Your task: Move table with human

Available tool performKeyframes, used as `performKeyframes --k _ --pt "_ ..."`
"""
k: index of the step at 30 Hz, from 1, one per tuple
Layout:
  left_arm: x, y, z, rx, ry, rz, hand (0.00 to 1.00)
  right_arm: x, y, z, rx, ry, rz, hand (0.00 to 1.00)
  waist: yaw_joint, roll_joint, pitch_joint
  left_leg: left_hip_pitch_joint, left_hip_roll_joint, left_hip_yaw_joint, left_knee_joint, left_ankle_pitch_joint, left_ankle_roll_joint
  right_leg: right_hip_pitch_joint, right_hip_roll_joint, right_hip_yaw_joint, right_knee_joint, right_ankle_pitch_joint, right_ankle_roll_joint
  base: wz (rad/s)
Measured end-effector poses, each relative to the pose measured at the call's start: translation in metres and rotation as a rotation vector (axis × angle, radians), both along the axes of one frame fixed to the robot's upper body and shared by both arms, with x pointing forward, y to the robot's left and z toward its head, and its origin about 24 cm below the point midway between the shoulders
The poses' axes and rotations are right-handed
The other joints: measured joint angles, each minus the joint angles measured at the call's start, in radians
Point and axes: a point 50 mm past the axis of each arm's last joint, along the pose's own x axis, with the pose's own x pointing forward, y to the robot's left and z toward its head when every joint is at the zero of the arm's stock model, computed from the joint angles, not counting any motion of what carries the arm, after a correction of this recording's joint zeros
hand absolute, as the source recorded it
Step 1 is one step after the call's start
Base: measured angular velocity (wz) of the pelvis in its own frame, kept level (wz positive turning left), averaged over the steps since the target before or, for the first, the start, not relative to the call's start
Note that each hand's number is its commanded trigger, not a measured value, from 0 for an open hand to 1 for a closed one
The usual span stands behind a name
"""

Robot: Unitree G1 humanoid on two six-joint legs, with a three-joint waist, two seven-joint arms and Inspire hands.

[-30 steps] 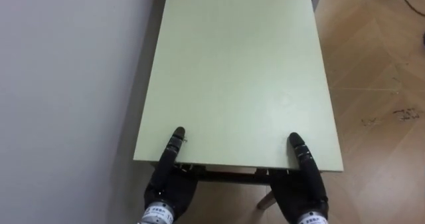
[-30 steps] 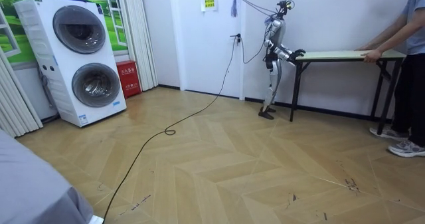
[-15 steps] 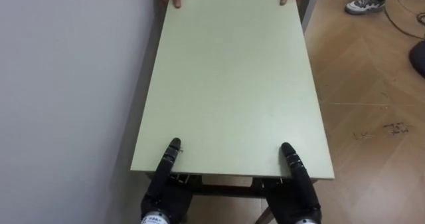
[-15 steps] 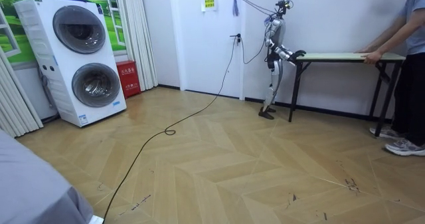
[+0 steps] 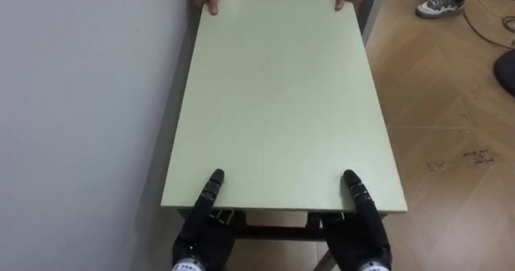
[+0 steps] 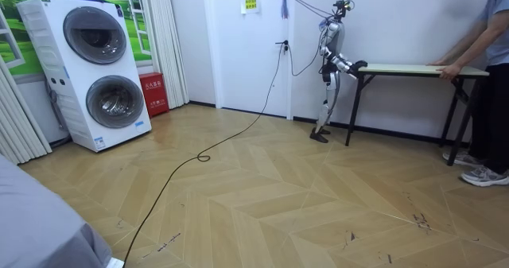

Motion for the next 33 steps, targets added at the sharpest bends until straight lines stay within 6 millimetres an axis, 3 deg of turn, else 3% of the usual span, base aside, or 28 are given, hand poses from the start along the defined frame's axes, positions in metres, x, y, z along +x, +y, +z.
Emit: performKeyframes --k 3,9,19,33 --pt "-0.001 0.004 -0.001 0.112 -0.020 -0.077 0.00 0.001 0.000 0.001 -0.015 -0.037 0.034 0.00 -0.004 0.009 -0.0032 0.000 -0.002 0.003 0.001 0.000 0.000 0.004 -0.004 -0.001 0.012 -0.002 0.003 -0.07" --pt "0.000 0.007 -0.003 0.193 -0.023 -0.133 0.00 0.002 0.002 0.004 -0.004 -0.099 0.067 0.00 -0.025 0.001 -0.0006 0.009 -0.002 0.003 0.007 -0.010 0.001 0.014 0.000 -0.001 0.012 -0.002 0.004 -0.01" --pt "-0.003 0.008 -0.004 0.188 -0.021 -0.179 0.00 0.001 0.001 0.007 0.016 -0.163 0.108 0.00 -0.041 -0.014 -0.0148 -0.006 0.003 0.001 0.041 -0.021 0.006 0.015 -0.006 -0.018 0.013 0.000 0.003 0.00" --pt "-0.014 0.015 -0.017 0.325 0.023 -0.273 0.00 -0.005 -0.004 0.002 -0.083 -0.168 0.200 0.00 -0.049 -0.021 -0.0115 0.011 0.002 -0.003 0.032 -0.021 0.006 0.021 -0.006 -0.017 0.018 0.000 0.004 0.01"
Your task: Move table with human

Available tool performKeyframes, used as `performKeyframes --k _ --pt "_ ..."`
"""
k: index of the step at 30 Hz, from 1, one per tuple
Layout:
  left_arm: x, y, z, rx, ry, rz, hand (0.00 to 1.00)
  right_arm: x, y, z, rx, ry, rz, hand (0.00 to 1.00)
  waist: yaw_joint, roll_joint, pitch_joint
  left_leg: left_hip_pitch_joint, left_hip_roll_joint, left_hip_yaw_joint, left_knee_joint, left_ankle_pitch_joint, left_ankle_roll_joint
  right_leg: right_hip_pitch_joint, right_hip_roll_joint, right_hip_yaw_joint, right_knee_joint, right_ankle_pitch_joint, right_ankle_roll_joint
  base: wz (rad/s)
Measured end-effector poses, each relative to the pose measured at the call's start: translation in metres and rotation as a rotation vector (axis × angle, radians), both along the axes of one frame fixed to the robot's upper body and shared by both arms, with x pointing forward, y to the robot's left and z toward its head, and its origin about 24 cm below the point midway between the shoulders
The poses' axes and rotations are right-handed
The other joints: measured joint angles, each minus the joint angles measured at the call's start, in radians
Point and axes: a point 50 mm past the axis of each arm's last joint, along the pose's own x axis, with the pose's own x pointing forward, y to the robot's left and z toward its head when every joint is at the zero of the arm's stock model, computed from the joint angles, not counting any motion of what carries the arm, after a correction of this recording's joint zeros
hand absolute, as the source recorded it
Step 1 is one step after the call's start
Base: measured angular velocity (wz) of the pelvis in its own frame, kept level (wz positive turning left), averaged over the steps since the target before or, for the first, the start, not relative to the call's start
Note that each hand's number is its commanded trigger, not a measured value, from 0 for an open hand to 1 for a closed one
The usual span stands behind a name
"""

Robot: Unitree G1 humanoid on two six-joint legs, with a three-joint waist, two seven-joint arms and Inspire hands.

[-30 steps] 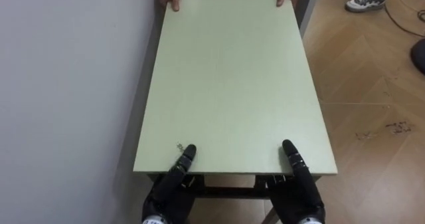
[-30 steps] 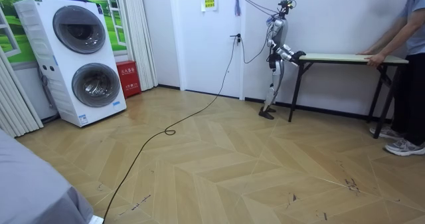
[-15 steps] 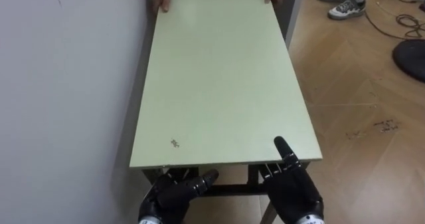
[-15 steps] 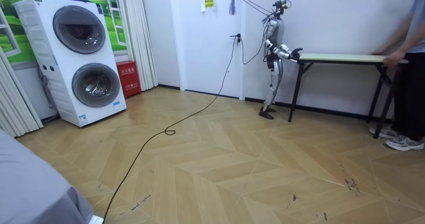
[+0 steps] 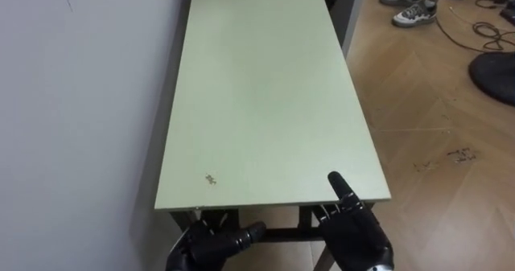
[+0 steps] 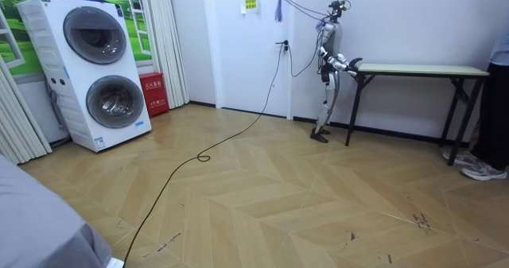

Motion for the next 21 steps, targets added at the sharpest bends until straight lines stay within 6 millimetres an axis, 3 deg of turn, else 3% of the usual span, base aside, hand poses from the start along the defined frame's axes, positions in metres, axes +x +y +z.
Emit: performKeyframes --k 3,10,12,14,18,21 --pt "-0.004 0.005 -0.005 0.038 0.020 -0.022 0.00 -0.004 0.001 -0.009 -0.096 0.012 0.086 0.00 0.003 -0.006 -0.0003 0.000 0.001 0.000 -0.007 -0.001 0.000 0.001 0.004 0.007 -0.002 0.000 0.000 0.00" --pt "-0.024 0.019 -0.026 0.131 0.119 -0.060 0.00 -0.031 -0.010 -0.042 -0.361 0.172 0.302 0.00 0.001 -0.005 -0.0012 0.002 0.001 -0.006 -0.004 -0.001 0.000 -0.001 -0.007 -0.038 0.002 0.000 0.001 0.01" --pt "-0.031 0.023 -0.032 0.144 0.153 -0.055 0.00 -0.038 -0.014 -0.048 -0.429 0.214 0.357 0.00 0.001 -0.008 0.0007 0.002 0.001 -0.006 -0.003 -0.001 0.000 -0.004 -0.008 -0.038 0.008 0.000 0.001 0.00" --pt "-0.036 0.028 -0.037 0.167 0.180 -0.056 0.00 -0.042 -0.017 -0.052 -0.494 0.238 0.407 0.00 -0.001 -0.022 0.0087 0.002 0.001 -0.007 -0.003 -0.002 0.000 -0.006 -0.009 -0.027 0.017 -0.003 0.001 0.03" --pt "-0.044 0.040 -0.049 0.220 0.250 -0.054 0.00 -0.048 -0.024 -0.060 -0.584 0.285 0.445 0.00 -0.002 -0.040 0.0066 0.002 0.001 -0.019 -0.002 -0.002 0.000 -0.004 -0.008 -0.025 0.018 -0.004 0.001 0.04" --pt "-0.049 0.042 -0.053 0.227 0.278 -0.049 0.00 -0.050 -0.028 -0.062 -0.608 0.305 0.439 0.00 -0.002 -0.042 0.0035 0.002 0.001 -0.027 -0.002 -0.002 0.000 -0.005 -0.008 -0.023 0.017 -0.003 0.001 0.05"
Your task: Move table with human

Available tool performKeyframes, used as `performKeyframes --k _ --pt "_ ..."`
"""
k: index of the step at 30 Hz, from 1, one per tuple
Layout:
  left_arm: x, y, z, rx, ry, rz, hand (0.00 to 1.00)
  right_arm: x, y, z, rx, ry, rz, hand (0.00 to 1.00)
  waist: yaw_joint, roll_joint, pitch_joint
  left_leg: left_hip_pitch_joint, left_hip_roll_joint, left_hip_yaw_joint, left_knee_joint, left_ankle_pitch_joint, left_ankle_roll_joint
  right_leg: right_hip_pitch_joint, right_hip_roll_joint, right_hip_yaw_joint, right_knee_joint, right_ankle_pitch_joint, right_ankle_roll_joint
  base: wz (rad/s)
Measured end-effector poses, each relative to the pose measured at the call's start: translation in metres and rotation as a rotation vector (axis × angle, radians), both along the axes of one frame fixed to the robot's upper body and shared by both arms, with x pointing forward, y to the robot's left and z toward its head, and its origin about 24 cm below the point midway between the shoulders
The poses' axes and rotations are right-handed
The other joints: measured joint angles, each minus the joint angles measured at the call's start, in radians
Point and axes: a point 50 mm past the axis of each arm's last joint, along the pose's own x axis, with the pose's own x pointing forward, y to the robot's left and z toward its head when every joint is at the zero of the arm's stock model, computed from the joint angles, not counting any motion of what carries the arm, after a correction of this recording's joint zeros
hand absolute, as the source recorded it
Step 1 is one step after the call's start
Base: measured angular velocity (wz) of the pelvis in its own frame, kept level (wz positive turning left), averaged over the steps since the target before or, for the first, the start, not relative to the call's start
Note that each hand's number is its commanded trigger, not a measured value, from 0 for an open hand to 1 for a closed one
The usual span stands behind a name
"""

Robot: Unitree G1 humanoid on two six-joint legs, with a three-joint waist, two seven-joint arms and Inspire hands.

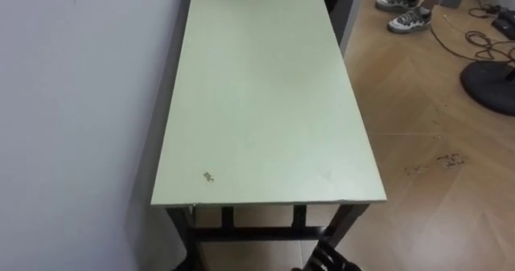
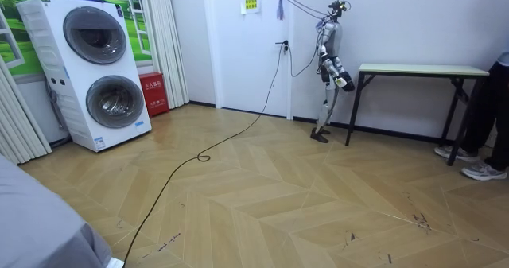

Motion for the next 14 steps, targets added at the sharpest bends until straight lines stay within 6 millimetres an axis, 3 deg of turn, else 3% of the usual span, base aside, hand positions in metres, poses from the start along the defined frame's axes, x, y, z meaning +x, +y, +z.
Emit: performKeyframes --k 2,4,6,11,14 --pt "-0.002 0.001 -0.001 0.007 0.009 0.004 0.00 0.000 -0.002 -0.001 -0.011 0.001 -0.006 0.00 0.000 0.003 0.0021 0.007 0.000 -0.004 0.000 -0.001 -0.001 -0.004 -0.003 0.005 -0.017 0.010 -0.001 0.06" --pt "-0.005 0.003 -0.004 0.019 0.022 0.006 0.00 -0.001 -0.004 -0.003 -0.028 0.014 -0.016 0.00 0.000 0.000 0.0000 0.019 0.001 -0.007 -0.001 -0.009 -0.008 -0.016 -0.005 0.006 -0.058 0.046 0.001 0.06" --pt "-0.012 0.005 -0.007 0.040 0.054 0.007 0.00 -0.004 -0.006 -0.007 -0.054 0.041 -0.027 0.00 0.001 0.003 -0.0049 0.037 0.007 -0.007 -0.008 -0.014 -0.015 -0.002 -0.002 -0.003 -0.050 0.046 0.000 0.00" --pt "-0.023 0.008 -0.011 0.100 0.098 0.002 0.00 -0.014 -0.020 -0.013 -0.124 0.098 -0.099 0.00 0.001 0.012 -0.0033 0.076 0.018 -0.010 -0.029 -0.018 -0.023 0.044 0.013 -0.003 -0.057 0.045 -0.001 0.03" --pt "-0.027 0.008 -0.013 0.120 0.112 0.003 0.00 -0.031 -0.029 -0.020 -0.168 0.176 -0.152 0.00 0.002 0.017 -0.0043 0.089 0.018 -0.013 -0.029 -0.019 -0.025 0.053 0.015 -0.003 -0.055 0.042 0.000 0.00"
